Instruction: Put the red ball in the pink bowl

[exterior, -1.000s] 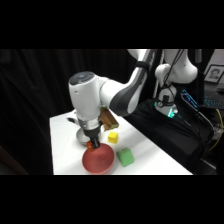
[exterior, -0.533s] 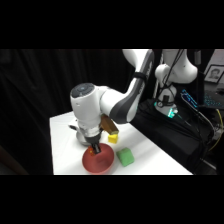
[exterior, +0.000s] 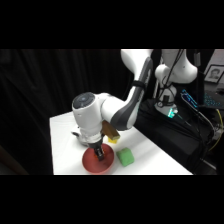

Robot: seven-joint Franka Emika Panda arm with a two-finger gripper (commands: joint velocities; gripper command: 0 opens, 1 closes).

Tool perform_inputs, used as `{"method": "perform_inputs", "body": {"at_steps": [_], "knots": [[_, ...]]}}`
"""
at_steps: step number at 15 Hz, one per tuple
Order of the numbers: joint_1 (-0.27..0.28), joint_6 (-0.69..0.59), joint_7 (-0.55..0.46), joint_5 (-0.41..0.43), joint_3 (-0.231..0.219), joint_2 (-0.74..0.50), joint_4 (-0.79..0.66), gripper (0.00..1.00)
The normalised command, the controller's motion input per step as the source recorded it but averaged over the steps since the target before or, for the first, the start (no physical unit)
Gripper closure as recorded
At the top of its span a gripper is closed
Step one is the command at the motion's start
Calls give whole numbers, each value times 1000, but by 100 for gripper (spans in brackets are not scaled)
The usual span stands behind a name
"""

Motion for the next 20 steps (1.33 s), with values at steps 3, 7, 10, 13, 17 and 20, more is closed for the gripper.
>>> {"method": "perform_inputs", "body": {"at_steps": [3,7,10,13,17,20], "knots": [[42,-200,-197,134,-17,-82,103,0],[48,-260,-192,124,6,-267,-22,0],[47,-299,-133,125,21,-325,-73,0],[32,-343,-83,138,32,-337,-66,0],[-3,-320,-70,130,33,-311,-32,0],[-52,-239,-101,161,51,-253,-2,0]]}}
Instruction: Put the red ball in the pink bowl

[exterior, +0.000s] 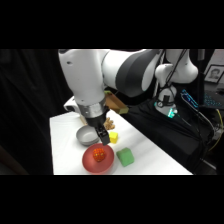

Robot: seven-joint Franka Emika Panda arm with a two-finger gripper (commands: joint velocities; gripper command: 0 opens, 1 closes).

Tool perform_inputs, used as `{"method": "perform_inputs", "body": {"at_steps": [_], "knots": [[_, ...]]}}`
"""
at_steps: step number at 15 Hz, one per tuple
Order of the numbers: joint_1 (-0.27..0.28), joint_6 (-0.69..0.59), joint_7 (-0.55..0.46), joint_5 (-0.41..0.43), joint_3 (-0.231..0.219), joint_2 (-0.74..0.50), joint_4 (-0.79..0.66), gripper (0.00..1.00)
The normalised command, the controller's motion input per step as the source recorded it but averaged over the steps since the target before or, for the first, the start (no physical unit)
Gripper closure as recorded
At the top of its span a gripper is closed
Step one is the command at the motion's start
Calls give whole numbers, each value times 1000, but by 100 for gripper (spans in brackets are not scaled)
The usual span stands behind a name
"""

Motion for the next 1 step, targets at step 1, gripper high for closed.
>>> {"method": "perform_inputs", "body": {"at_steps": [1], "knots": [[-74,-147,-129,174,64,-222,-24,0]]}}
